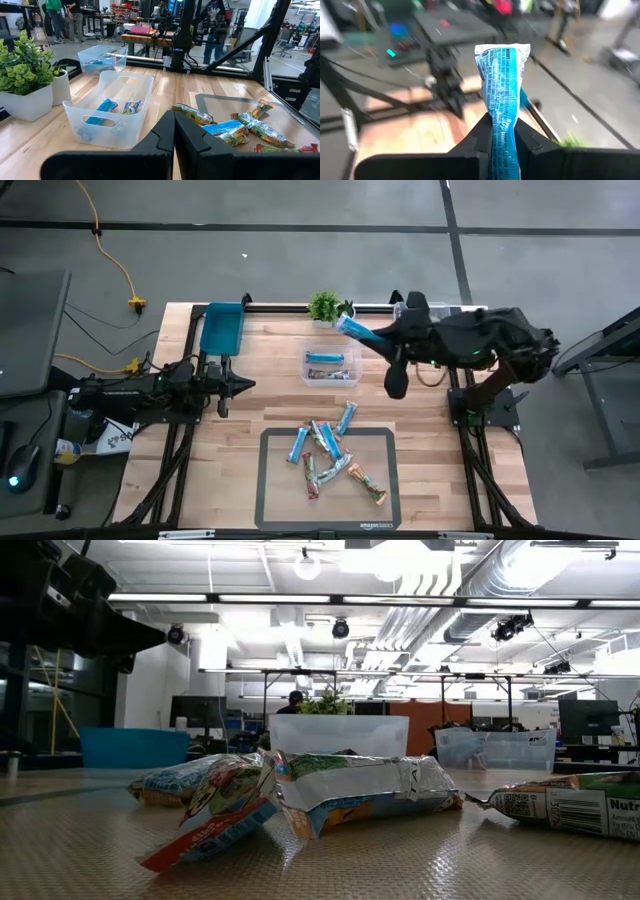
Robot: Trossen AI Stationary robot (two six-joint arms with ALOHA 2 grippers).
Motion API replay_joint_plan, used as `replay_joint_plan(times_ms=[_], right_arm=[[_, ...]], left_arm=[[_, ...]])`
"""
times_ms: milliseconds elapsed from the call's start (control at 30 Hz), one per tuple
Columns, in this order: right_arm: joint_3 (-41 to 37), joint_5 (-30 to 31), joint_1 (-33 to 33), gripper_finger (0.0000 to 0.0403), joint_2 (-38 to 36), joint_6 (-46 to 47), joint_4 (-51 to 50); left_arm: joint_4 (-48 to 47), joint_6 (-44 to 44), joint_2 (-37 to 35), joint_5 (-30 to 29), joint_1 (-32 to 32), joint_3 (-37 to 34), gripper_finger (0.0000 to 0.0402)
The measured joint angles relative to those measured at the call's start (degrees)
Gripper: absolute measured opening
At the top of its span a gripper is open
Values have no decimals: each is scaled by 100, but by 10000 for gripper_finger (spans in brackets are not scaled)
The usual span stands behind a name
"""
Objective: Pick and place Granola Bars by type
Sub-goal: Put the blue granola bar in the left transparent bin
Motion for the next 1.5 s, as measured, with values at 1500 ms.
replay_joint_plan(times_ms=[1500], right_arm=[[-6791,-8739,-3356,20,44,2566,6365]], left_arm=[[0,0,0,-2,1,0,1]])
